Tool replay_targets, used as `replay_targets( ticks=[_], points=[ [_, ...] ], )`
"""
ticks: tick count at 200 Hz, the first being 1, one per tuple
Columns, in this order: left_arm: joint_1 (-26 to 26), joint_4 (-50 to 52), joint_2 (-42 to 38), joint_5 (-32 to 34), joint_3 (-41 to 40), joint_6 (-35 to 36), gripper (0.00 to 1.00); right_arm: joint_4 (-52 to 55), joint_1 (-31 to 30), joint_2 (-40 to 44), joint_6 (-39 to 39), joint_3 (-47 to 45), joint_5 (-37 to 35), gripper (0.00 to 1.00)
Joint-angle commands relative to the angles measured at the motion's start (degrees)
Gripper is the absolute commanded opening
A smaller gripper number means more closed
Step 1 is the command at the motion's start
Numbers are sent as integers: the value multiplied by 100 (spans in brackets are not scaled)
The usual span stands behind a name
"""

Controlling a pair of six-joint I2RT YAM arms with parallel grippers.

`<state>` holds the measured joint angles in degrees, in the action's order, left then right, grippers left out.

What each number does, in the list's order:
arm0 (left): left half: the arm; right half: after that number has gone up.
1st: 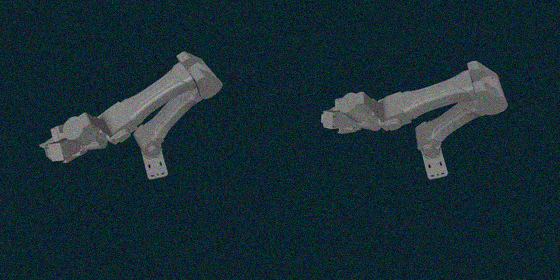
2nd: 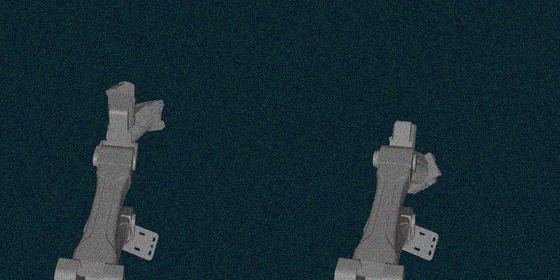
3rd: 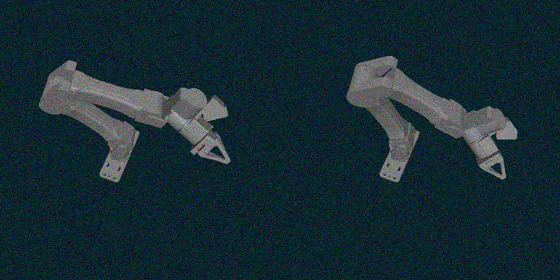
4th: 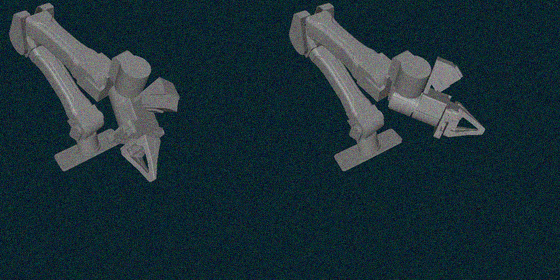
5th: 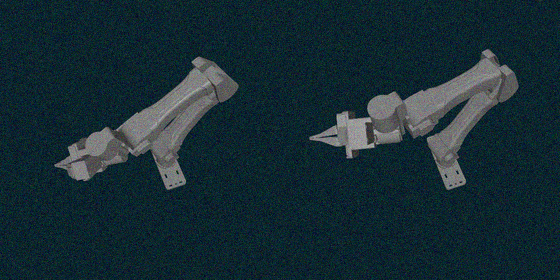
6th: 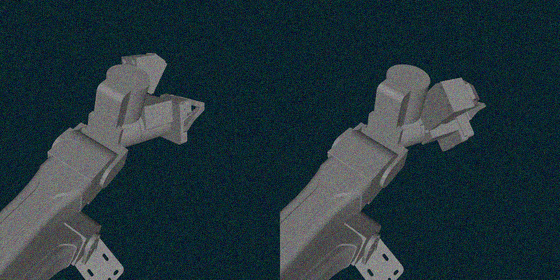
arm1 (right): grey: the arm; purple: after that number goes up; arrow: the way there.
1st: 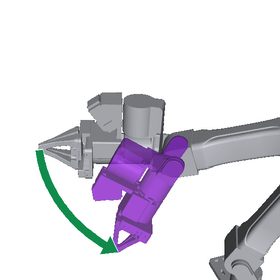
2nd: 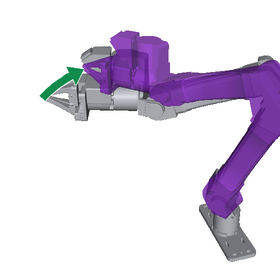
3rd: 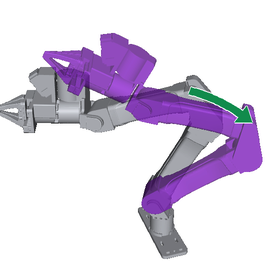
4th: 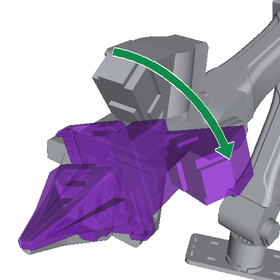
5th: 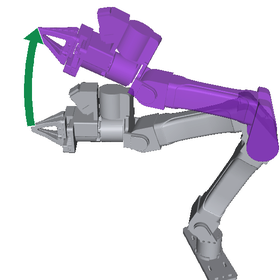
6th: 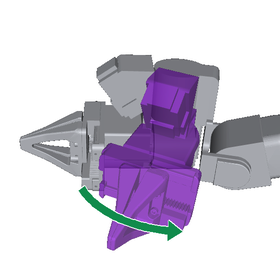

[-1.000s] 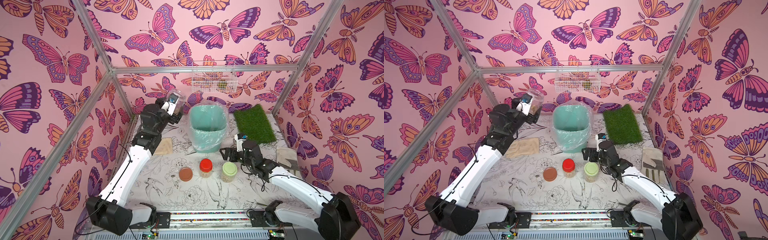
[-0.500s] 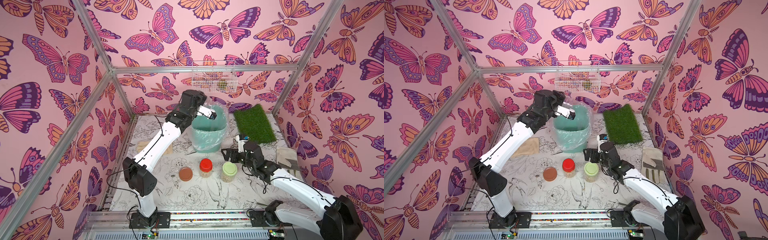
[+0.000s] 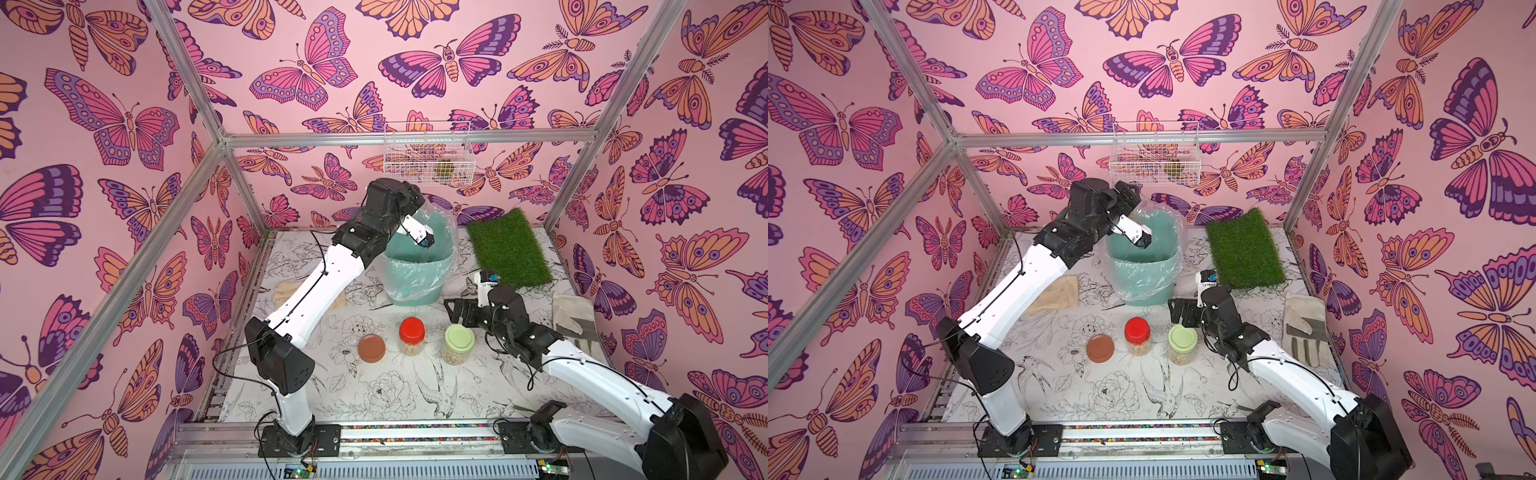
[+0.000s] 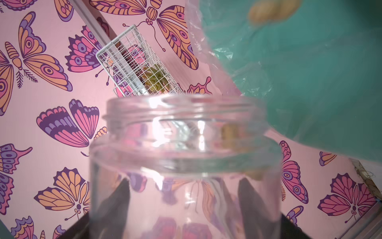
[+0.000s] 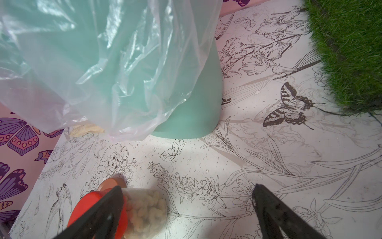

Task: Empty moldy peanuts from jars
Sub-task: Pour the moldy peanuts from the jar into the trash bin.

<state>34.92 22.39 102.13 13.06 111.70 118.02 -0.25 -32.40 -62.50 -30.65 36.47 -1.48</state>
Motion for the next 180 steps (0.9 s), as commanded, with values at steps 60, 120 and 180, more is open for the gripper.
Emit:
replay_targets(
  ticks=[60, 120, 180],
  points=[
    [-381, -399, -528, -3, -904, -3526, 0, 40, -38, -59, 8, 98, 9, 99],
    [-991, -2370, -1773, -860, -2594, -7830, 0, 53, -36, -260, 25, 259, 291, 99],
    [-2192, -4711, -2820, -1224, -4780, -11437, 0, 90, -37, -226, 7, 326, 372, 99]
  ],
)
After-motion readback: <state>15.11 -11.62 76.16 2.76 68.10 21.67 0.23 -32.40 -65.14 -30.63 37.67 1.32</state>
